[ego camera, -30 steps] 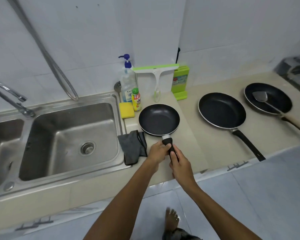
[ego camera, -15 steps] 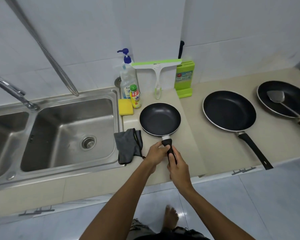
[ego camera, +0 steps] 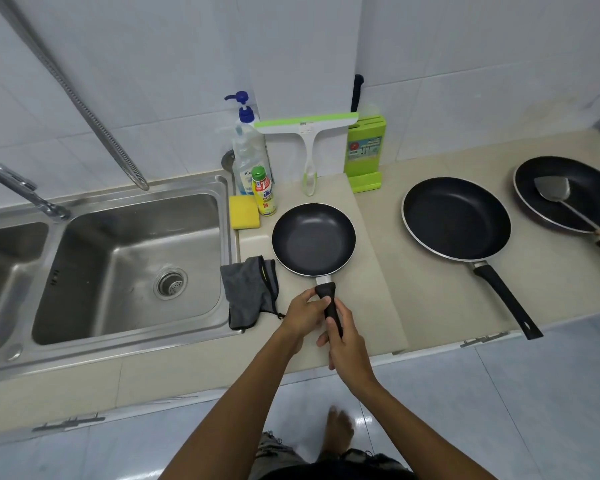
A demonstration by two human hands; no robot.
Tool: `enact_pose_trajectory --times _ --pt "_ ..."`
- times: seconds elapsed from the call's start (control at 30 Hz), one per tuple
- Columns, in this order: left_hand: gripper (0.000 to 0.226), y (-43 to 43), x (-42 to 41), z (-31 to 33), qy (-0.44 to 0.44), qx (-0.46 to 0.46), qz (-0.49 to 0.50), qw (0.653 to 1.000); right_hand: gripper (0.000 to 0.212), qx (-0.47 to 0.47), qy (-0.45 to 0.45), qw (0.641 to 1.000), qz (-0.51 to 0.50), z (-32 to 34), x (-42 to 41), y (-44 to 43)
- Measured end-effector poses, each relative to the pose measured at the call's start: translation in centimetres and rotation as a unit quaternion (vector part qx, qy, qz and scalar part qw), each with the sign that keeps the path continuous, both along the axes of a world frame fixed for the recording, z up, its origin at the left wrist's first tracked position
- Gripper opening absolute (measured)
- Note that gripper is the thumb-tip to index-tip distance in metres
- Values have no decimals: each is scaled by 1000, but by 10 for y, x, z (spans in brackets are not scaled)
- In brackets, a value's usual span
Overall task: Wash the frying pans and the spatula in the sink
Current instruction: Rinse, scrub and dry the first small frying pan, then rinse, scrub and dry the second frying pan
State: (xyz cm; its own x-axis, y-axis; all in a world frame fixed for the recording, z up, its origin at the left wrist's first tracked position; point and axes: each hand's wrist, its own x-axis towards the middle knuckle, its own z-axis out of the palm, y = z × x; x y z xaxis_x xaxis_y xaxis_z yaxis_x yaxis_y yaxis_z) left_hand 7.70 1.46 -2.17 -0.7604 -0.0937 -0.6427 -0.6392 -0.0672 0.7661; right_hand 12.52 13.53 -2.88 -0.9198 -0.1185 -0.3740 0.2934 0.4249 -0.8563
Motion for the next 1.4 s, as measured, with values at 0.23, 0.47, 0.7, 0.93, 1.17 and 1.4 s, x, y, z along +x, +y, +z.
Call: enact_pose_trajectory --times 0.23,0.47,0.7,0.93,1.17,1.4 --pt "29 2 0 -3 5 -5 9 1000 50 -6 -11 1000 7 -6 -1 2" --pt "29 -1 0 4 1 -3 22 1000 51 3 -11 1000 13 -3 -2 -5" --pt "28 -3 -2 4 3 -11 17 1000 46 23 -5 1000 6 6 -4 -3" --pt "44 9 9 21 105 -458 -145 871 51 134 38 989 44 5 -21 29" --pt "55 71 -32 28 284 -603 -223 712 52 349 174 917 87 22 -80 128" --pt "66 198 -87 16 294 -542 -324 718 56 477 218 847 87 15 -137 261"
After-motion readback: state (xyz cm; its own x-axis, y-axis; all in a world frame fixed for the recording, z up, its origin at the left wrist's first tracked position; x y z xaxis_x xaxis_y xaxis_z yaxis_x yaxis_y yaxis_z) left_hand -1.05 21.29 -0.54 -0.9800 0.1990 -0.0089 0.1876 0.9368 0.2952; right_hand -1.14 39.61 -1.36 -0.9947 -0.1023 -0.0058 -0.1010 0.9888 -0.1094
